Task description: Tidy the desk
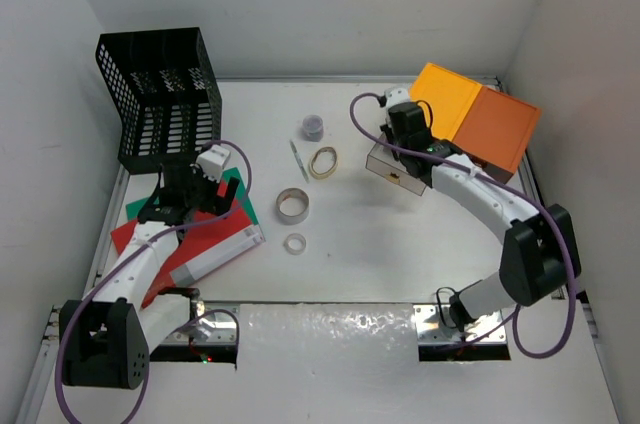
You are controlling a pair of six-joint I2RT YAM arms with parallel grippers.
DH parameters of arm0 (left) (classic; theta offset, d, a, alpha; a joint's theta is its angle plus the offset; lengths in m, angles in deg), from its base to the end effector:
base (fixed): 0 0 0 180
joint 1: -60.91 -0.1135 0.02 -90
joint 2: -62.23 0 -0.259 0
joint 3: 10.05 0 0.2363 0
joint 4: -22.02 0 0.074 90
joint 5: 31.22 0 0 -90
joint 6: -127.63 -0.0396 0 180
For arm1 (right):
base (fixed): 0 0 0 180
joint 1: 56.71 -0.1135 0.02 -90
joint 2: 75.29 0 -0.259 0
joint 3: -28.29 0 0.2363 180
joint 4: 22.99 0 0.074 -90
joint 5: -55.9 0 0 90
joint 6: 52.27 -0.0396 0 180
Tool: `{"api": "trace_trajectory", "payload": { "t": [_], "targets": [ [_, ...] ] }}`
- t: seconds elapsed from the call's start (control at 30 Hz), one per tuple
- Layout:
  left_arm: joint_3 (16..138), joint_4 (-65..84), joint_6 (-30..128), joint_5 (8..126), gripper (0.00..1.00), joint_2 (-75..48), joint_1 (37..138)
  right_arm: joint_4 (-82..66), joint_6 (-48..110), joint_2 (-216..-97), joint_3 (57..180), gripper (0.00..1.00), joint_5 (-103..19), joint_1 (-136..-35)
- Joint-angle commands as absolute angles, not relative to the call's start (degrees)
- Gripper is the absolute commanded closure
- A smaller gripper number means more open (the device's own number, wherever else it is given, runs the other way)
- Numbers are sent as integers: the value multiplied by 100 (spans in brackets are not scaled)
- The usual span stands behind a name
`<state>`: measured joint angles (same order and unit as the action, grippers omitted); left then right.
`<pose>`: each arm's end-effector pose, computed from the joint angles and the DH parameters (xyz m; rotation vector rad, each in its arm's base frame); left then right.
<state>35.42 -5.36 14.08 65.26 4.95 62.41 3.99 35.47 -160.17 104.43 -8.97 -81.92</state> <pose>0.1990 -0.0097 0.2114 0.5470 2.1833 0.0793 0.2963 0.1209 0.2714 -0.1844 2.1263 -0.2010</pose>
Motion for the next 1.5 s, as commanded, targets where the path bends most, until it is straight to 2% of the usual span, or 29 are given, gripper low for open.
{"api": "trace_trajectory", "payload": {
  "t": [0.0, 0.13, 0.17, 0.2, 0.23, 0.33, 0.37, 0.47, 0.53, 0.6, 0.63, 0.67, 0.7, 0.73, 0.77, 0.8, 0.87, 0.9, 0.93, 0.97, 1.0, 1.17, 1.47],
  "targets": [
    [3779, -367, 1390, 6564, 0, 431, 6197, 322, 3931, -16098, 10425, 100, -889, -8140],
    [3779, -368, 1390, 6555, 0, 422, 6197, 543, 3861, -16230, 10566, 99, -721, -8088],
    [3771, -368, 1390, 6564, 0, 422, 6197, 674, 3861, -16300, 10618, 95, -677, -8079],
    [3771, -368, 1390, 6573, 0, 422, 6197, 753, 3861, -16336, 10689, 88, -633, -8079],
    [3771, -368, 1390, 6573, 0, 422, 6197, 832, 3870, -16362, 10837, 76, -571, -8079],
    [3762, -368, 1373, 6590, 0, 395, 6197, 1070, 3861, -16362, 11136, 55, -571, -8079],
    [3771, -368, 1381, 6590, 0, 395, 6197, 1123, 3861, -16336, 11216, 42, -597, -8079],
    [3771, -359, 1382, 6599, 0, 387, 6197, 1202, 3809, -16178, 11566, 30, -676, -8105],
    [3771, -341, 1390, 6564, 0, 387, 6197, 1211, 3554, -16099, 11821, 27, -667, -8236],
    [3762, -306, 1408, 6485, 1, 387, 6197, 1001, 3466, -16072, 11893, 27, -545, -8455],
    [3753, -297, 1408, 6467, 0, 378, 6197, 835, 3474, -16107, 11859, 30, -544, -8770],
    [3753, -289, 1408, 6450, 0, 378, 6197, 485, 3501, -16177, 11858, 39, -814, -8947],
    [3753, -288, 1417, 6432, 0, 369, 6197, 368, 3544, -16282, 11884, 63, -1165, -9088],
    [3753, -280, 1417, 6415, 0, 378, 6197, 263, 3527, -16431, 12102, 72, -1656, -9255],
    [3753, -288, 1425, 6371, 0, 378, 6197, 227, 3345, -16885, 12287, 86, -2818, -9309],
    [3753, -288, 1434, 6344, 0, 378, 6197, 253, 3177, -17177, 12533, 89, -3238, -9344],
    [3762, -297, 1434, 6274, 0, 386, 6188, 629, 2966, -18196, 13533, 87, -3680, -9440],
    [3753, -297, 1443, 6222, 1, 395, 6188, 935, 2965, -18887, 14285, 68, -3856, -9528],
    [3753, -289, 1452, 6178, 0, 404, 6188, 1034, 2956, -18893, 14623, 57, -3814, -9564],
    [3744, -280, 1452, 6151, 0, 439, 6188, 1105, 2852, -19503, 14905, 52, -3744, -9581],
    [3736, -254, 1461, 6081, 0, 457, 6188, 1140, 2816, -19778, 15387, 44, -3683, -9590],
    [3692, -201, 1452, 6098, 1, 492, 6162, 1334, 2859, -21167, 16436, 41, -3200, -9582],
    [3692, -174, 1434, 6151, 0, 369, 6144, 1396, 2772, -21943, 16237, 54, -2944, -9590]
  ]
}}
